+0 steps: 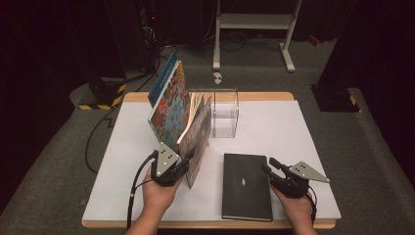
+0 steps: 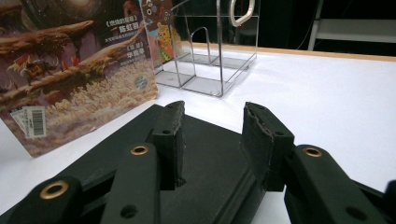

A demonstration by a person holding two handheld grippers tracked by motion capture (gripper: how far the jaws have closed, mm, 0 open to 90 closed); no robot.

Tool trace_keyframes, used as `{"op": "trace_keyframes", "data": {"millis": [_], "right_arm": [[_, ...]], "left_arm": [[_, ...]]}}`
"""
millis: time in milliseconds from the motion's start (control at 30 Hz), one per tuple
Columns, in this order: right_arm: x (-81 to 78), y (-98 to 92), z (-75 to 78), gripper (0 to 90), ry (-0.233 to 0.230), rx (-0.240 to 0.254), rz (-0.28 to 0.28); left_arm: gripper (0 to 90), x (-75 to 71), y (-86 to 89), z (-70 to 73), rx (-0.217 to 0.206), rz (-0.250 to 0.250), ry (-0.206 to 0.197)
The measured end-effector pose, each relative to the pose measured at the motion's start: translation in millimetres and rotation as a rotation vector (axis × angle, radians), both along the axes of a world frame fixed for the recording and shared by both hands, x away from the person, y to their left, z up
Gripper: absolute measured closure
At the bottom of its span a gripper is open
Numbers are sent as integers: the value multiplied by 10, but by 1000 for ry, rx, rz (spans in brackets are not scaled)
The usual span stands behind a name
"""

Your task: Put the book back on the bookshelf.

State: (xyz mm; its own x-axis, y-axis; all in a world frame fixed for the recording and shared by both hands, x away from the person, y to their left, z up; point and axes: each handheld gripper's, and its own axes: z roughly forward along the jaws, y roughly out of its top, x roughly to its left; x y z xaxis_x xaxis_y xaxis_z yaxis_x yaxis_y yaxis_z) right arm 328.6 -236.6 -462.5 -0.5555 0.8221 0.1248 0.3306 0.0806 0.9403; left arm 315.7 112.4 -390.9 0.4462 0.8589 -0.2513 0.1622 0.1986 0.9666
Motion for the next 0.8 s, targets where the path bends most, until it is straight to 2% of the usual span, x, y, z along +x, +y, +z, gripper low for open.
{"op": "trace_keyframes", "data": {"millis": [133, 333, 400, 533, 600, 800], "right_arm": [[4, -2, -12, 586, 4, -5, -6], [2, -13, -36, 586, 15, -5, -7], [2, -13, -39, 586, 15, -5, -7], [6, -17, -51, 586, 21, -1, -7], [8, -16, -53, 586, 22, 0, -7], [2, -5, -49, 586, 20, 1, -3]], "left_arm": [[829, 16, 59, 10, -19, -2, -1], [832, 28, 142, -17, -70, 0, 3], [831, 21, 161, -24, -72, 3, -1], [817, 23, 201, -27, -89, 0, -2], [768, 36, 205, -10, -94, 9, -16], [725, 161, 141, 69, -84, 27, -23]]}}
